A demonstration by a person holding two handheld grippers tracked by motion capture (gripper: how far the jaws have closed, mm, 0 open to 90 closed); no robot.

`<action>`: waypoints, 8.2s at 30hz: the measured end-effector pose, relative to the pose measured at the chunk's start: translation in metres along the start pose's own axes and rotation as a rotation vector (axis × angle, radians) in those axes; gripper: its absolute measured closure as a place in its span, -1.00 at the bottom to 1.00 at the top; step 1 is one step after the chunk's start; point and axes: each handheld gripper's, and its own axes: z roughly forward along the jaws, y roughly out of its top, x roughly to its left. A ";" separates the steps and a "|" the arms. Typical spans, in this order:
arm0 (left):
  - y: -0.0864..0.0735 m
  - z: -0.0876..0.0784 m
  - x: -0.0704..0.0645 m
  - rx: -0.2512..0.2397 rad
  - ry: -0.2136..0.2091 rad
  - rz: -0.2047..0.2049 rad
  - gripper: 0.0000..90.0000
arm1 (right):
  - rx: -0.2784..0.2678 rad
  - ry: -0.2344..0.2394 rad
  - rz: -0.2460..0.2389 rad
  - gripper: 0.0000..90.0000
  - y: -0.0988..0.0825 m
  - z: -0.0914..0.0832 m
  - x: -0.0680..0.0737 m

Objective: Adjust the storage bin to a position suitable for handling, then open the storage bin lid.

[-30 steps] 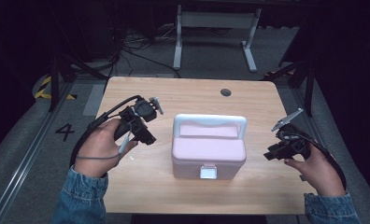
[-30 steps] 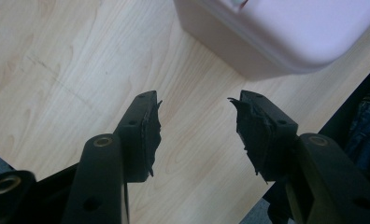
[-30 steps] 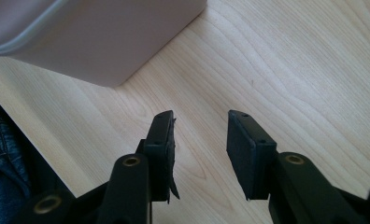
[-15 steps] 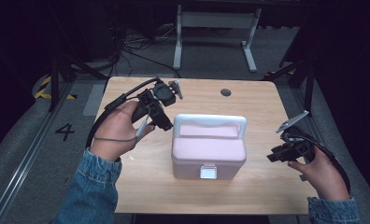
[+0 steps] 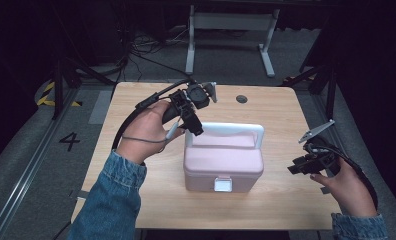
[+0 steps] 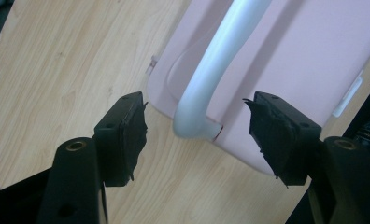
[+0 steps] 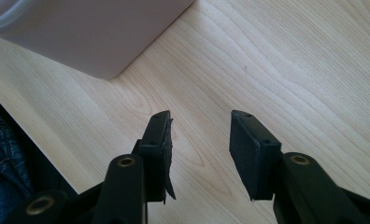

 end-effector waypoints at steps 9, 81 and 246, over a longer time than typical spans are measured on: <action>0.024 0.014 -0.006 0.006 -0.013 0.042 -0.20 | -0.004 -0.001 0.002 0.29 0.000 0.000 0.001; 0.066 0.026 0.005 0.033 -0.035 0.113 0.44 | -0.422 0.131 -0.175 0.98 0.018 -0.012 0.038; -0.037 0.046 0.058 -0.668 0.054 -0.227 0.39 | -0.695 0.246 -0.095 0.86 0.019 -0.015 0.009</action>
